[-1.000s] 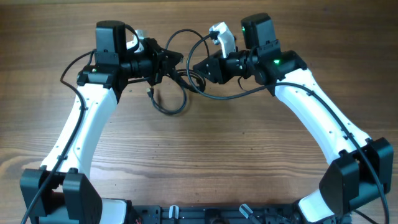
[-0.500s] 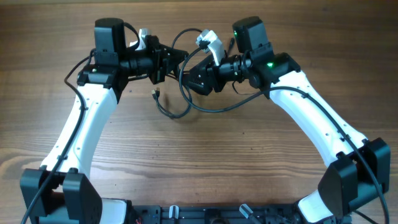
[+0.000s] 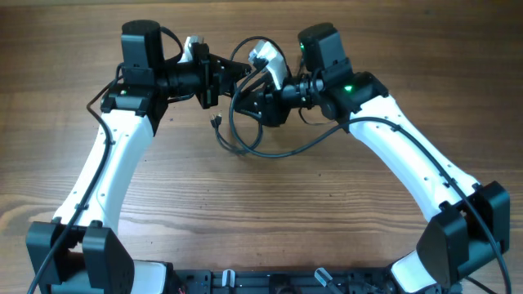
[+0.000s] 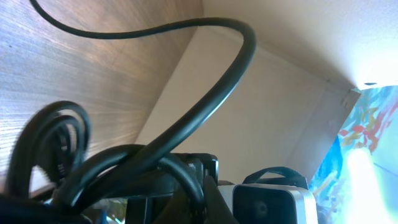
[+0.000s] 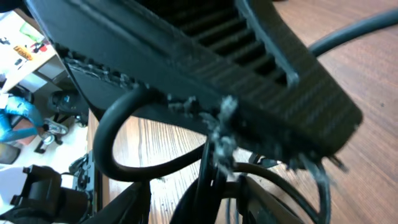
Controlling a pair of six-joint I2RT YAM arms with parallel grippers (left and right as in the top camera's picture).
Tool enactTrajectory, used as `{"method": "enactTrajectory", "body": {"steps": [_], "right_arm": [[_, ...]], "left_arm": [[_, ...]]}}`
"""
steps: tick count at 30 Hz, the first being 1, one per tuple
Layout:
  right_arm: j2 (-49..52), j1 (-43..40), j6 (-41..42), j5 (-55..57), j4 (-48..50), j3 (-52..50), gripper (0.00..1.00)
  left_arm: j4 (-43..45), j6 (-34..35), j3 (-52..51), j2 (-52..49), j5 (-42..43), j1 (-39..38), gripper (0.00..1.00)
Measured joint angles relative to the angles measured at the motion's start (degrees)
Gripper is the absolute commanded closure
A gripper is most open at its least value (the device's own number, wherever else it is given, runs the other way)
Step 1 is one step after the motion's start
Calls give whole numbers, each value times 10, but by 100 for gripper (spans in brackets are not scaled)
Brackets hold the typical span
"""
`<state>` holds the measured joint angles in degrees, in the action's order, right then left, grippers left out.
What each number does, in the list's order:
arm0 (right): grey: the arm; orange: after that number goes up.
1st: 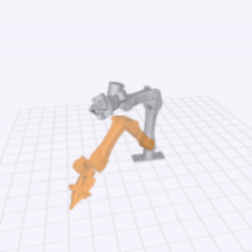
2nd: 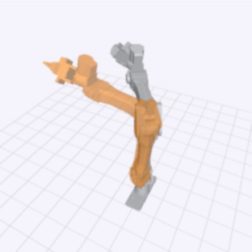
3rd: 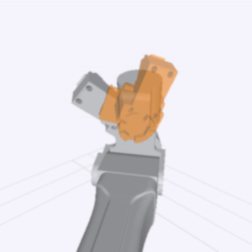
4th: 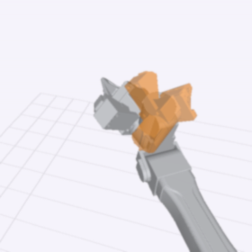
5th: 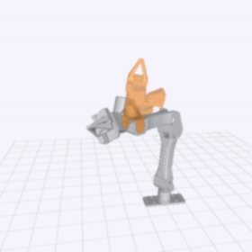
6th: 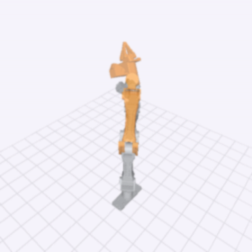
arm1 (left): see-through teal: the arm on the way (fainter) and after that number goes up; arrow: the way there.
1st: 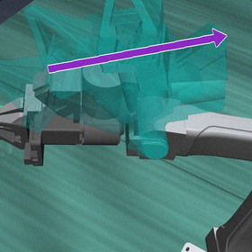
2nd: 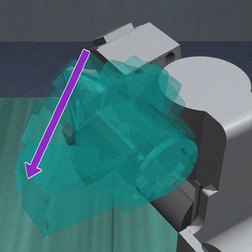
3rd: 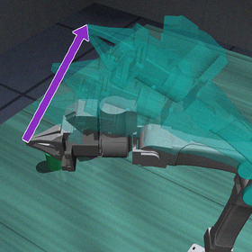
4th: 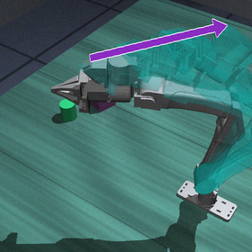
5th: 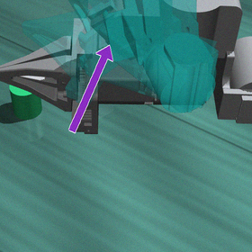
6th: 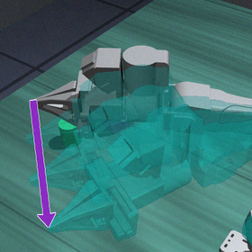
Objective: Untangle cables
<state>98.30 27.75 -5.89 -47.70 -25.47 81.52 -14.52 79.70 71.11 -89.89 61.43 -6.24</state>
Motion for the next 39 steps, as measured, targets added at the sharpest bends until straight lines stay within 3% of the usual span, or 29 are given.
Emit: {"method": "enactTrajectory", "body": {"steps": [9,16,23,32,33,35,39], "right_arm": [[16,3,19,7,38,1,73],[21,2,35,8,67,1,76],[21,3,62,5,74,1,86],[21,13,73,8,71,1,81],[21,14,74,9,71,1,82],[21,17,74,12,71,1,96],[21,21,79,17,71,2,96]], "left_arm": [[0,13,0,0,12,3,96],[0,22,0,0,17,3,96],[0,36,0,0,19,3,96],[0,56,0,0,23,3,96],[-1,57,0,0,24,3,96],[-1,61,0,0,26,3,96],[0,64,0,0,26,3,96]]}}
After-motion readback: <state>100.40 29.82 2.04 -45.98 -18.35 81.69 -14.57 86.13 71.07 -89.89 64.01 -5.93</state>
